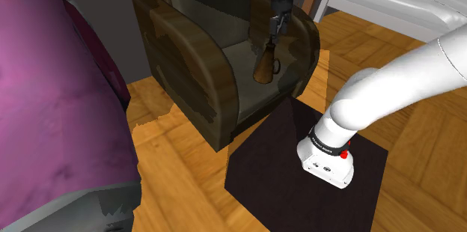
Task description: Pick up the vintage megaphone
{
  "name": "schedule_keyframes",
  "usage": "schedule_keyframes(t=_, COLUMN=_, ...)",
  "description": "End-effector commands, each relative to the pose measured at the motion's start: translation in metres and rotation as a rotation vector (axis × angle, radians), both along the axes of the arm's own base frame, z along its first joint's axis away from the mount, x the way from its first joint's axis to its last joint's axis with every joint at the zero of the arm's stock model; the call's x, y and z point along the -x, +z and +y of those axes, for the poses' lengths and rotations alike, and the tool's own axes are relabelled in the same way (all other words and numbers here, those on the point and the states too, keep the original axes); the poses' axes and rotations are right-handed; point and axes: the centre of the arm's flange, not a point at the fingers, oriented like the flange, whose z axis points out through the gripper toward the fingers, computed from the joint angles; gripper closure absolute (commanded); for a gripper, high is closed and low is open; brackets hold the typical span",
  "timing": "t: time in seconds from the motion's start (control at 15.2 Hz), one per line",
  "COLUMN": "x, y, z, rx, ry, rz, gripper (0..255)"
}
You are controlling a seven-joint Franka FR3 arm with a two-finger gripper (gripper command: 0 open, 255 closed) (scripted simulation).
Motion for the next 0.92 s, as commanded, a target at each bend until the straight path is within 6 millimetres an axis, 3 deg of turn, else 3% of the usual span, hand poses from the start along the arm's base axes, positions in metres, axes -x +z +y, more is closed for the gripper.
schedule_keyframes(t=0.0, x=-0.015, y=-0.016, z=-0.018, rx=0.001, ry=0.008, rz=0.009, gripper=0)
schedule_keyframes(t=0.86, x=-0.115, y=-0.101, z=-0.136, rx=0.004, ry=0.053, rz=0.066, gripper=0)
